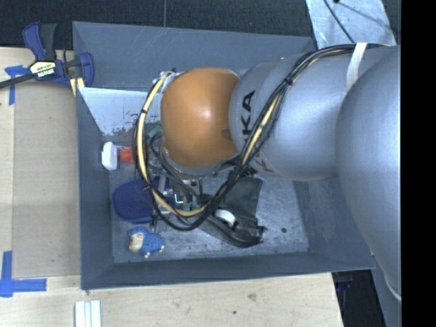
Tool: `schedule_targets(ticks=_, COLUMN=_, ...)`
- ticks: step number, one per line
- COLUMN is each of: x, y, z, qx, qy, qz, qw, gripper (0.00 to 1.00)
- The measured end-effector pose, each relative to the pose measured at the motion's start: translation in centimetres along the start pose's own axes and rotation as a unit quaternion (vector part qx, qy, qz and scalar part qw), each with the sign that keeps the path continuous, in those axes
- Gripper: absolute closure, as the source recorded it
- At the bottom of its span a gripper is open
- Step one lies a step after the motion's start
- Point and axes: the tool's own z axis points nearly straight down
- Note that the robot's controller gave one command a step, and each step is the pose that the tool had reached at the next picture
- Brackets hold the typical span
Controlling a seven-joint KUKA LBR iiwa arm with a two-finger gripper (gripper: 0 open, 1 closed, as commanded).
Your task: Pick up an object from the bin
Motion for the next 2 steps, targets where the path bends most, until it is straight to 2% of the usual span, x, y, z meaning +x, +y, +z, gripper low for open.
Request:
schedule_targets(ticks=1, x=3.0, y=-0.3, z=10.1, qx=-0.001, qy=-0.0063, qz=-0.117, qw=0.9931, gripper=0.0)
schedule_targets(ticks=2, x=2.0, y=1.1, z=7.3, qx=-0.002, qy=-0.0046, qz=0.132, qw=0.9913, gripper=0.0)
